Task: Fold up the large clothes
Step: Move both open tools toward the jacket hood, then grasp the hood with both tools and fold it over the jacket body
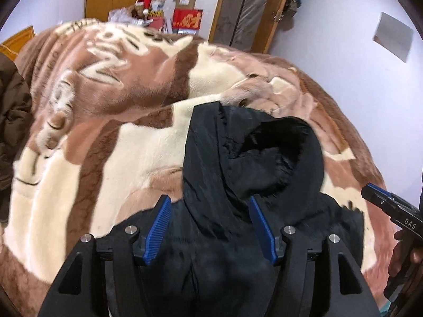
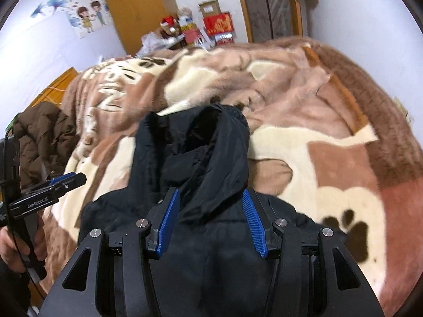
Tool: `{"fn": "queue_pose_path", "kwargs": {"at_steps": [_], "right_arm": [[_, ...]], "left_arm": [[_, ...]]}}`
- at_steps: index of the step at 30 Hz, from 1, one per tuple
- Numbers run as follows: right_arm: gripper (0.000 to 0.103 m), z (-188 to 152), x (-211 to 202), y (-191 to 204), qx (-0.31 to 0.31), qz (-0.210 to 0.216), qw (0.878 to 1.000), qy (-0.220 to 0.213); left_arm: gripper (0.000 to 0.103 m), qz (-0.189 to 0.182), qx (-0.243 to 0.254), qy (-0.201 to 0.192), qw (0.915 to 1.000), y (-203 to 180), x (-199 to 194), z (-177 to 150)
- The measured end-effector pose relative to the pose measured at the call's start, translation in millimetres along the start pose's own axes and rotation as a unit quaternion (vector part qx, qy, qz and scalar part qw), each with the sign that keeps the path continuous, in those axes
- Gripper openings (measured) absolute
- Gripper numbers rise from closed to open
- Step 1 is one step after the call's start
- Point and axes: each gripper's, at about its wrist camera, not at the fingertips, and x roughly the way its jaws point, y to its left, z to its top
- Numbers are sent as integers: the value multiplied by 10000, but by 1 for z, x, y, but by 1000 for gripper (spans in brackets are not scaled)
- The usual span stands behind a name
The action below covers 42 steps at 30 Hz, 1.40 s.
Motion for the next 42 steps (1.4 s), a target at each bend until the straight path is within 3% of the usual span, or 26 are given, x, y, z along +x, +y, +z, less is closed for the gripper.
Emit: {"fn": "queue_pose_path", "kwargs": {"at_steps": [7,11,14,15,16,17,20,24,31,36,42], "right_arm": [[50,27,73,-32,255,41,9990,353],[50,39,100,-41,397,136,9982,425],[50,45,117,-40,436,221,9974,521],[47,45,118,-38,427,263,9975,501],[18,45,117,-35,403,278,9977,459],[10,45,117,-32,395,295,9978,451],[9,44,99,-21,308,293,9989,180],[9,35,55,-6,129,378,9989,-234],[9,-25,-39,11,77,741,9944,-753],[9,-85,-64,10,151,736,9956,-557],[12,-150,-54,6,257,565,9980,124]], "left_arm": [[64,-31,-307,472,9984,18,92,23],[64,-52,-456,520,9976,25,125,33],[62,-314,-608,538,9962,28,141,37],[46,-389,-635,553,9957,28,145,37],[33,-438,-642,587,9952,27,148,36],[19,-482,-643,656,9946,26,150,35],[11,-526,-508,394,9965,21,136,30],[10,-614,-435,-70,9971,19,89,23],[10,-995,-460,-847,9904,27,-17,-23],[10,-938,-404,-900,9907,29,-56,-81],[10,-714,-527,-437,9951,40,-60,-140]]}}
